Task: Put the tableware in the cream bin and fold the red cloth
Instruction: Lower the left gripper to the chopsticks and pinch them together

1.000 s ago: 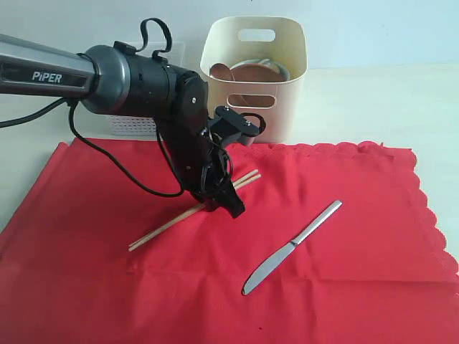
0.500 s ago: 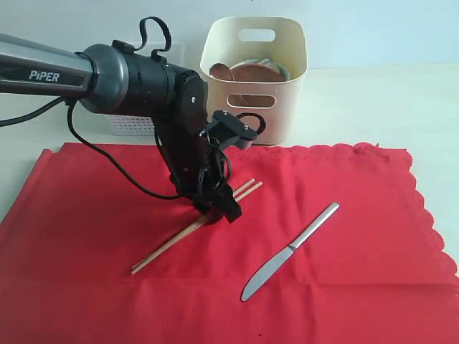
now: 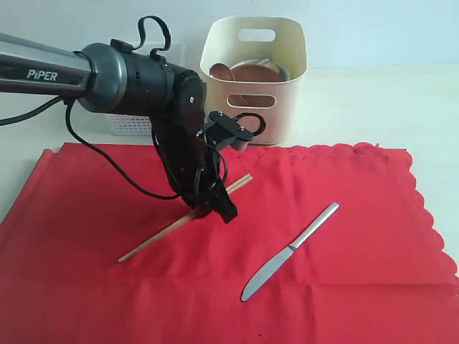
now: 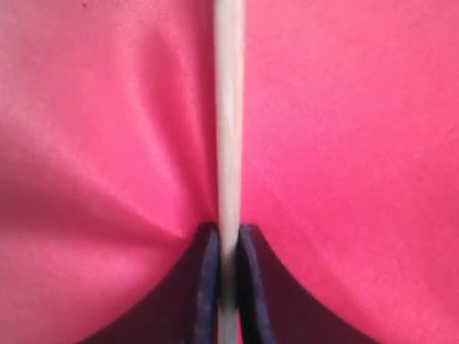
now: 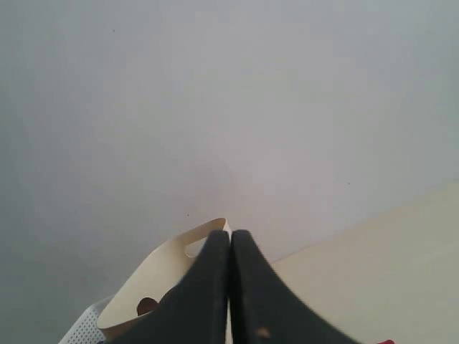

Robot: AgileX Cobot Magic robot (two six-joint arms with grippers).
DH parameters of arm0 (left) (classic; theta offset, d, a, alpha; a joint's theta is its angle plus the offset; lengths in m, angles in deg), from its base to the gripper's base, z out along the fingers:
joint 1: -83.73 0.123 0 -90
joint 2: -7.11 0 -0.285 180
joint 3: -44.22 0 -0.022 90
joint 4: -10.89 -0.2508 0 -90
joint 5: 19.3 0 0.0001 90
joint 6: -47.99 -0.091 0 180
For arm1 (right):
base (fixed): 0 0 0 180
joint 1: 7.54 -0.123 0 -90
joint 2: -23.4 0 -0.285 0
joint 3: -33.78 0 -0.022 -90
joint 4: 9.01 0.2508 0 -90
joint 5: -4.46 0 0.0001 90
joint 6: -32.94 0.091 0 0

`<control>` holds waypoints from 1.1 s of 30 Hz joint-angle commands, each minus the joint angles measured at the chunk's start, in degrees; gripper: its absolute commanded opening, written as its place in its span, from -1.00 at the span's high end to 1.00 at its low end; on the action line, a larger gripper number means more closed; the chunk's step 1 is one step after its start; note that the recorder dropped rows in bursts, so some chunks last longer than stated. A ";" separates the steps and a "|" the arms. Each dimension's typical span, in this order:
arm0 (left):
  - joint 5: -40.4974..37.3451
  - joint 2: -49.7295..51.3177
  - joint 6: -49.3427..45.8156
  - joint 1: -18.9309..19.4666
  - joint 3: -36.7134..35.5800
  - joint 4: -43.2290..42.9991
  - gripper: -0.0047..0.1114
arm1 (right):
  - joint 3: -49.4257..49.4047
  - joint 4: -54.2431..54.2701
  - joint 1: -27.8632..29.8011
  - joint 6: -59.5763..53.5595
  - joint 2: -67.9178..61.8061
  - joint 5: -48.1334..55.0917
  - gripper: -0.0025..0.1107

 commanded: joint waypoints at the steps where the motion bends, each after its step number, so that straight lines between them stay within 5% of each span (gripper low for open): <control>1: -0.92 -0.66 0.82 -0.01 -0.30 -0.11 0.85 | -0.18 -0.52 0.15 -0.18 0.14 -0.18 0.96; 6: -1.20 -0.66 1.19 -0.01 -0.30 -0.83 0.80 | -0.18 -0.52 0.15 -0.18 0.14 -0.18 0.96; 14: -1.87 -1.34 1.47 -0.01 -0.30 -1.13 0.20 | -0.18 -0.52 0.15 -0.18 0.14 -0.18 0.96; 33: -3.46 -4.20 2.75 -1.51 -0.30 -0.22 0.20 | -0.18 -0.52 0.15 -0.18 0.14 -0.18 0.96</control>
